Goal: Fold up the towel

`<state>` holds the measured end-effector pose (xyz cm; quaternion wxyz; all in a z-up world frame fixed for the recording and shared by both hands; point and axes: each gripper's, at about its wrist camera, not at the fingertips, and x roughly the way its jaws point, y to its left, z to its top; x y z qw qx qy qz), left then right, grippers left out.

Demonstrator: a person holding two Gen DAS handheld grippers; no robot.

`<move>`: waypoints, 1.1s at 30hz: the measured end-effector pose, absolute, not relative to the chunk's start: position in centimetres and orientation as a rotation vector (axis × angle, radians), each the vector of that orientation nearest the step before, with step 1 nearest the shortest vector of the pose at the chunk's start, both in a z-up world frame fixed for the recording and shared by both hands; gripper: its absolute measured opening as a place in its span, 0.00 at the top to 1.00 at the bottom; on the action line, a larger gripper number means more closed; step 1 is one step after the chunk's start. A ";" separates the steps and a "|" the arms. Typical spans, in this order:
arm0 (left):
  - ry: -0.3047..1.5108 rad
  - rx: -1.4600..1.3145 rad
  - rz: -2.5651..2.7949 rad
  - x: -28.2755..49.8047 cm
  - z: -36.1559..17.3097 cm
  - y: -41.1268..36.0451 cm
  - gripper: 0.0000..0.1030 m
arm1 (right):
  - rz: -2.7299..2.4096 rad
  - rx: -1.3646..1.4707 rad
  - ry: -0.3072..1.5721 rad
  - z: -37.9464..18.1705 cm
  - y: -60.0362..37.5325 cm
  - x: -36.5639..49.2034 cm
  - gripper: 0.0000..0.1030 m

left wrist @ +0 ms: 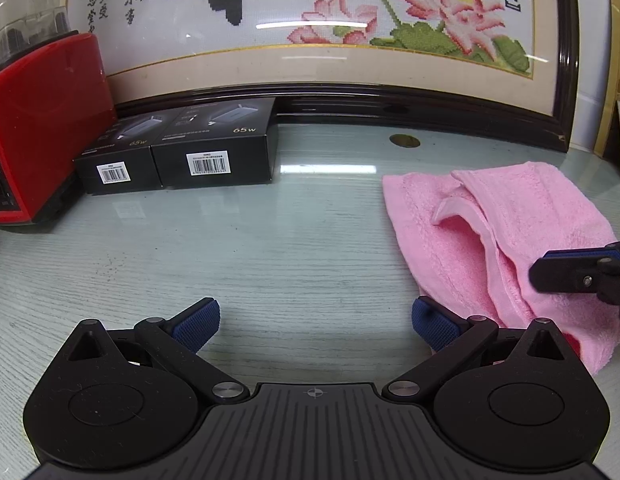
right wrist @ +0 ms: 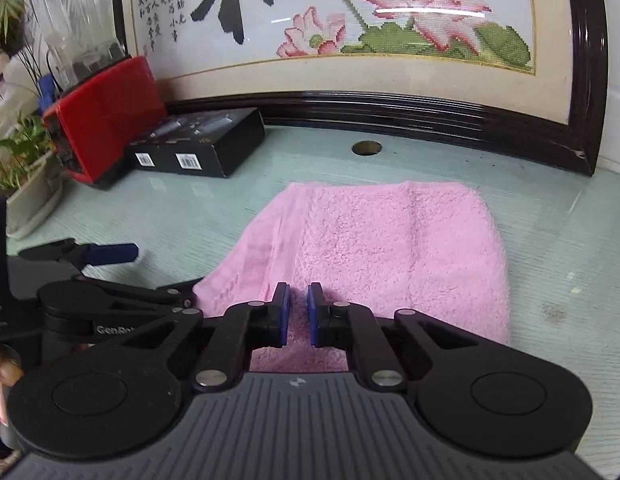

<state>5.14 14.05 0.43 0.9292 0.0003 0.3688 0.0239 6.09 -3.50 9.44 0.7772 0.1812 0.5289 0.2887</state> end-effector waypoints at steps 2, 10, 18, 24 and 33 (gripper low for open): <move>0.755 0.000 0.049 5.1 0.4 14.1 0.00 | 0.614 0.356 1.138 9.8 -2.8 6.1 0.86; 0.755 0.000 0.048 5.1 0.4 14.1 0.00 | 0.614 0.267 1.163 9.7 -0.1 6.3 0.81; 0.755 0.000 0.047 5.1 0.4 14.1 0.00 | 0.586 0.216 1.174 9.7 0.6 6.4 0.76; 0.754 -0.001 0.046 5.1 0.4 14.2 0.00 | 0.559 0.196 1.160 9.8 0.7 6.2 0.89; 0.753 0.000 0.046 5.1 0.4 14.2 0.00 | 0.580 0.409 1.124 10.1 -2.7 6.6 0.97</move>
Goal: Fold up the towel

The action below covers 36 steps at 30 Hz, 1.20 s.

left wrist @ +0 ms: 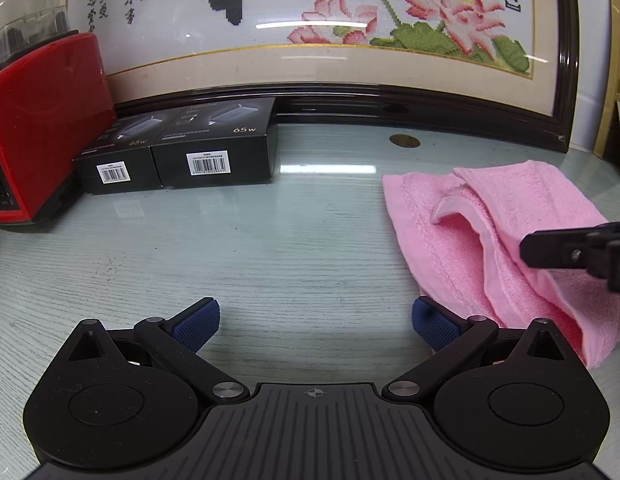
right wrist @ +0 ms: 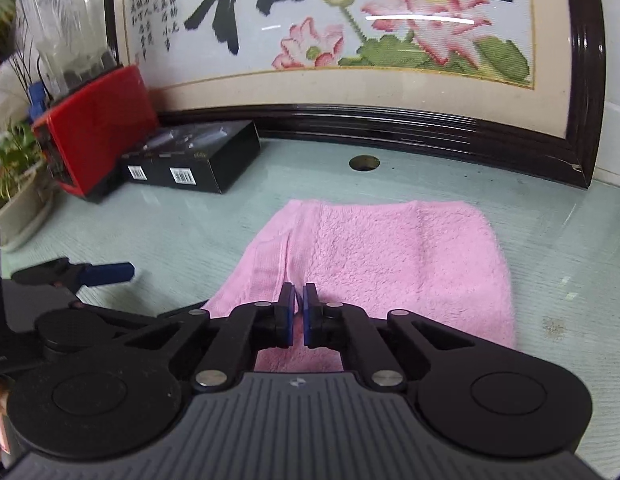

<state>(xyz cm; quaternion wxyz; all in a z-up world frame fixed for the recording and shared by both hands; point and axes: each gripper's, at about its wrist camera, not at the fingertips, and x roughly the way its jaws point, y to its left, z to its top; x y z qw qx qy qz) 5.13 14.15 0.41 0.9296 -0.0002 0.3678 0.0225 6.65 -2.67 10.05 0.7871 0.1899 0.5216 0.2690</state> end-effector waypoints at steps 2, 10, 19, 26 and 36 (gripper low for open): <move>0.753 -0.001 0.047 5.1 0.4 14.1 0.00 | 0.605 0.446 1.123 10.2 -2.9 6.7 0.97; 0.753 -0.001 0.047 5.1 0.4 14.1 0.00 | 0.595 0.370 1.119 10.5 -1.7 6.4 0.86; 0.753 -0.001 0.047 5.1 0.4 14.1 0.00 | 0.578 0.281 1.111 11.0 -0.5 6.1 0.62; 0.754 -0.001 0.047 5.2 0.4 14.1 0.00 | 0.551 0.191 1.125 10.3 0.3 5.9 0.76; 0.753 -0.001 0.047 5.1 0.4 14.2 0.00 | 0.582 0.431 1.120 10.1 -2.4 6.6 0.97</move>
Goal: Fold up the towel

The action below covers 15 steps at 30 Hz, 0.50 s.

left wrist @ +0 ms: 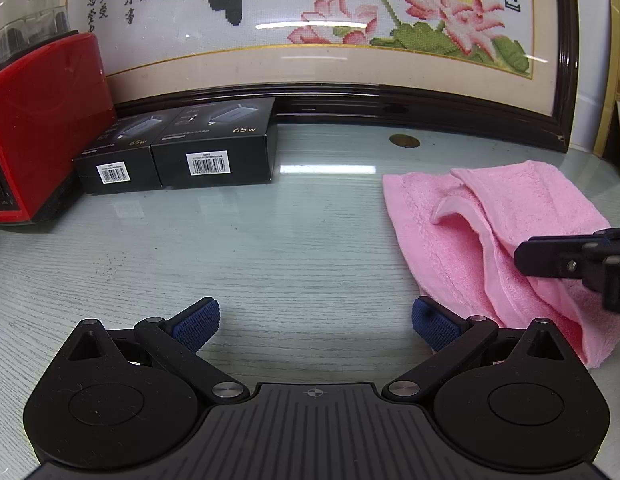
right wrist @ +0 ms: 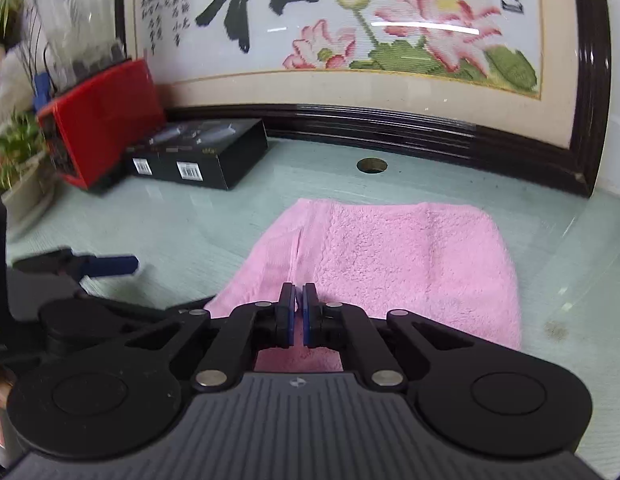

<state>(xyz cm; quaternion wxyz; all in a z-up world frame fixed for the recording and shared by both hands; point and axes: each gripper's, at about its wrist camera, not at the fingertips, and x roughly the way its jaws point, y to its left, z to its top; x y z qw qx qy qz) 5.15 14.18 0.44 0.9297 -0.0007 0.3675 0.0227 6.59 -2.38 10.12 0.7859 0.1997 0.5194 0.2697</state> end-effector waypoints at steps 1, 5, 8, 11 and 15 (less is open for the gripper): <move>0.753 -0.001 0.047 5.1 0.4 14.2 0.00 | 0.591 0.468 1.119 10.1 -2.7 6.7 0.97; 0.752 -0.002 0.047 5.1 0.4 14.1 0.00 | 0.638 0.573 1.096 10.3 -3.6 6.9 0.97; 0.752 -0.002 0.047 5.1 0.4 14.2 0.00 | 0.668 0.587 1.090 10.5 -3.3 6.9 0.97; 0.751 -0.002 0.046 5.1 0.4 14.2 0.00 | 0.672 0.569 1.122 9.6 -2.3 6.9 0.96; 0.749 -0.002 0.045 5.1 0.4 14.2 0.00 | 0.674 0.537 1.165 8.7 -1.2 6.6 0.92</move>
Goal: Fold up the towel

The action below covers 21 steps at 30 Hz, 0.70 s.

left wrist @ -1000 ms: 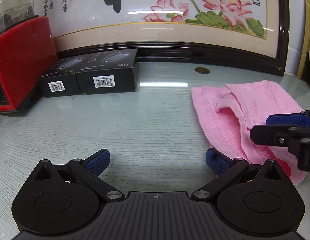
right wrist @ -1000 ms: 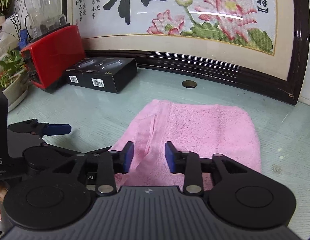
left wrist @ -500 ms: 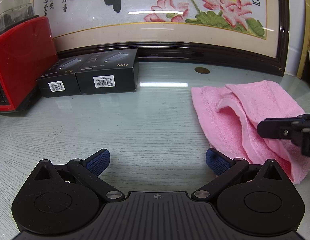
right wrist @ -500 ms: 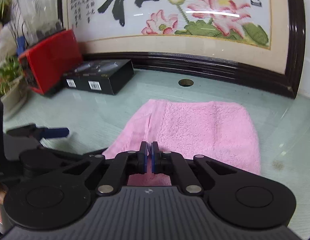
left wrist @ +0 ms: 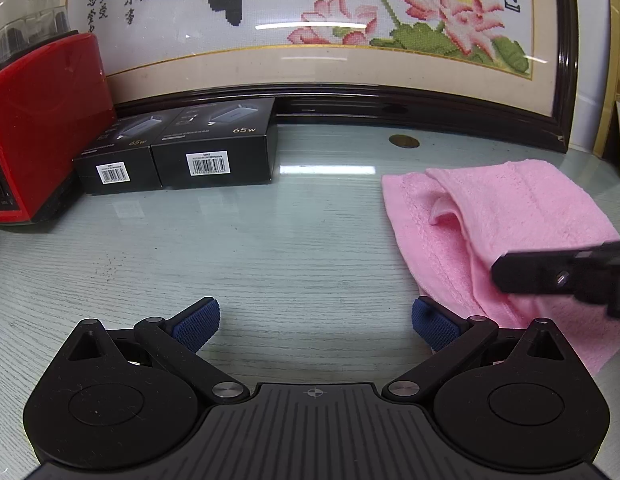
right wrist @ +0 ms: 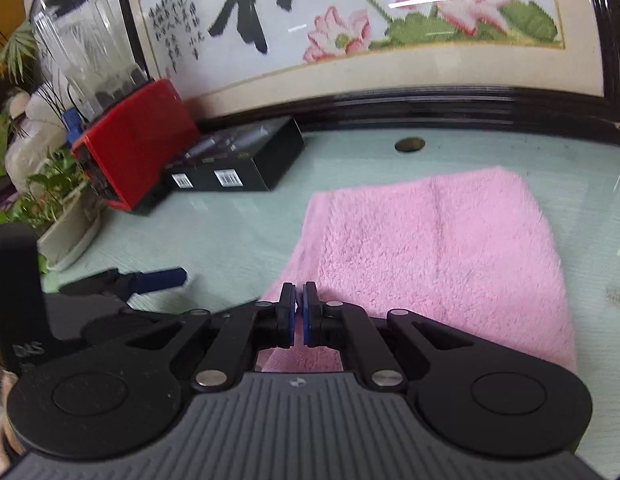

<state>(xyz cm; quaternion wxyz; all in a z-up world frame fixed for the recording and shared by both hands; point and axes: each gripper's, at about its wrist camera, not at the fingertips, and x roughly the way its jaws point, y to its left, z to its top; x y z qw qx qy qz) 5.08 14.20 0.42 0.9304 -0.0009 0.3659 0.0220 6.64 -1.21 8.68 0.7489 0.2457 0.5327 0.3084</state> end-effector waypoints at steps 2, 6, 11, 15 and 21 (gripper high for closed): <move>0.749 -0.002 0.044 5.1 0.4 14.2 0.00 | 0.692 0.551 1.167 8.8 -1.3 6.6 0.89; 0.749 -0.002 0.044 5.1 0.4 14.2 0.00 | 0.702 0.581 1.125 10.2 -2.6 6.1 0.81; 0.750 -0.002 0.042 5.1 0.4 14.3 0.00 | 0.811 0.434 1.003 13.1 -4.7 3.2 0.40; 0.751 -0.004 0.042 5.1 0.4 14.4 0.00 | 0.853 0.143 0.900 15.1 -4.2 0.2 0.39; 0.751 -0.014 0.058 5.2 0.4 14.8 0.00 | 0.839 -0.225 0.811 15.8 -0.6 -2.7 0.39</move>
